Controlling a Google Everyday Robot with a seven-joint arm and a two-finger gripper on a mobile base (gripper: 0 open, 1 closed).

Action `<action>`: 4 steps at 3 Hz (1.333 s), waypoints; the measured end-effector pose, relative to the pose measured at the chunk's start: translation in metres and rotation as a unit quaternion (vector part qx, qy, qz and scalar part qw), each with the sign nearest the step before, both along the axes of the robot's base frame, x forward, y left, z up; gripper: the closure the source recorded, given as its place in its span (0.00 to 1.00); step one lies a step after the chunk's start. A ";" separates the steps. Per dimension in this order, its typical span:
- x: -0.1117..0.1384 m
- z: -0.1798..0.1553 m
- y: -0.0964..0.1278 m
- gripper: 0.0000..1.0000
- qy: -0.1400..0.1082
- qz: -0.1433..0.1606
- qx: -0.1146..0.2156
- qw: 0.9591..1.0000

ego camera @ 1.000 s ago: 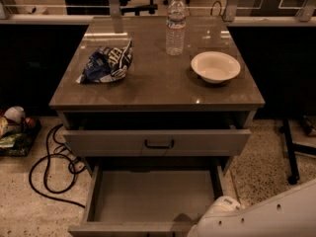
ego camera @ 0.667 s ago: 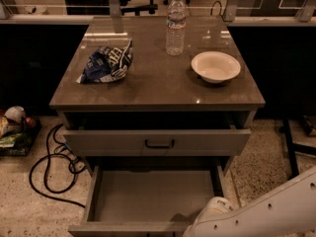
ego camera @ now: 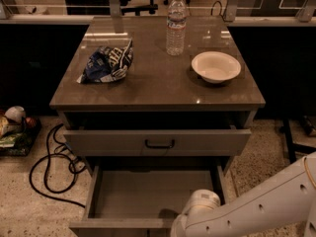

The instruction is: Close middle drawer

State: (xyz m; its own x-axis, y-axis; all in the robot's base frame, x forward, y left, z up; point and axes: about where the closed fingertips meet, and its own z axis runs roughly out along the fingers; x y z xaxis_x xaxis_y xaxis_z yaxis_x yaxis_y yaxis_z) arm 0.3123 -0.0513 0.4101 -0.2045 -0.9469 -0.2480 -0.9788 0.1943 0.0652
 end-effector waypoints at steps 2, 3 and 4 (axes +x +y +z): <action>0.019 -0.005 0.001 1.00 -0.020 0.003 -0.013 1.000; 0.031 -0.011 0.000 1.00 -0.029 -0.002 -0.025 0.999; 0.050 -0.021 0.001 1.00 -0.051 0.005 -0.039 0.998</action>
Offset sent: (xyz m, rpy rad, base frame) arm 0.0615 0.0222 -0.0520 -0.1224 -0.1804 0.0295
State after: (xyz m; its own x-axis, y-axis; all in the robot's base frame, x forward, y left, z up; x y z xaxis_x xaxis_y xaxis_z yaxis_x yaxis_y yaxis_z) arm 0.3626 -0.0508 0.3888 -0.1716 -0.9661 -0.1928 -0.9816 0.1844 -0.0502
